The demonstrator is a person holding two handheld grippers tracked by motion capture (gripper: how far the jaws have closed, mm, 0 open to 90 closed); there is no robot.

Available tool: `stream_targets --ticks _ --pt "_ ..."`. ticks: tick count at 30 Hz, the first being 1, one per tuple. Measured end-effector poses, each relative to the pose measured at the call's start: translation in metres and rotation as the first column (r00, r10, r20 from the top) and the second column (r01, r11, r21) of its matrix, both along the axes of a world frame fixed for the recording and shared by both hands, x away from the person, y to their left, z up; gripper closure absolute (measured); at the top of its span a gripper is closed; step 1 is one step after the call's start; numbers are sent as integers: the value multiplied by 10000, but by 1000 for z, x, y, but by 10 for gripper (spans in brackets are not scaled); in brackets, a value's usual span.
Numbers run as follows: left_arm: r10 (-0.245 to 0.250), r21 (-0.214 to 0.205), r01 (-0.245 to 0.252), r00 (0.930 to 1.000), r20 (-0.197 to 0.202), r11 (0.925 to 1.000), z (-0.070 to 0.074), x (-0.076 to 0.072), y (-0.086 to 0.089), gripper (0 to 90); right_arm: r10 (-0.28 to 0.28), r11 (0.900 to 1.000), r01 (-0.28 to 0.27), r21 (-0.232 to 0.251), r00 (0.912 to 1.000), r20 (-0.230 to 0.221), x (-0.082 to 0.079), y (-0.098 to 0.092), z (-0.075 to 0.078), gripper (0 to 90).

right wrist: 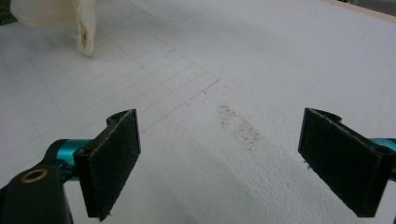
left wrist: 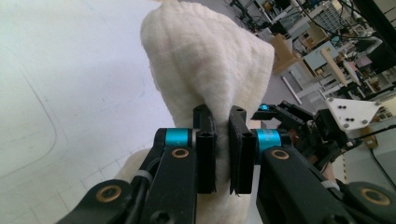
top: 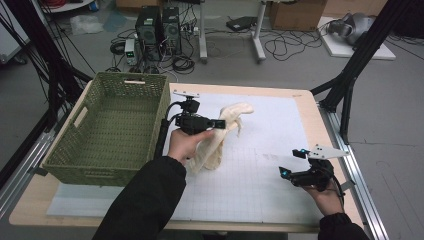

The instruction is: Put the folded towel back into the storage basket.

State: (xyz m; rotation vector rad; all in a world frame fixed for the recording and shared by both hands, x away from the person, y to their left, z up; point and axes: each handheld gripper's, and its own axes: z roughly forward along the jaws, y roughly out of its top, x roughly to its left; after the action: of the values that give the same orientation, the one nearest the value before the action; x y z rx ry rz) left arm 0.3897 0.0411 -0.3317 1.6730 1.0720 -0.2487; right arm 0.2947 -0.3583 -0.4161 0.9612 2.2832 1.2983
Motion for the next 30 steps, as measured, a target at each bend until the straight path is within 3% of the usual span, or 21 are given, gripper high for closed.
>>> stream_targets --ticks 6,13,26,30 --pt "446 -151 -444 9990 86 9989 12 -2 18 830 93 9999 -93 -60 10000 -17 1 3 -1 121" --pt "790 -185 -790 9969 3 9967 17 -2 36 830 148 9998 -149 -131 9999 -70 2 5 -3 121" --pt "1315 -605 -1329 9909 -271 9893 22 -2 68 831 213 9995 -214 -230 9998 -43 3 7 -3 121" --pt "1519 -543 -1536 9878 -338 9866 25 -3 76 831 210 9994 -211 -261 9998 -51 3 7 -4 121"
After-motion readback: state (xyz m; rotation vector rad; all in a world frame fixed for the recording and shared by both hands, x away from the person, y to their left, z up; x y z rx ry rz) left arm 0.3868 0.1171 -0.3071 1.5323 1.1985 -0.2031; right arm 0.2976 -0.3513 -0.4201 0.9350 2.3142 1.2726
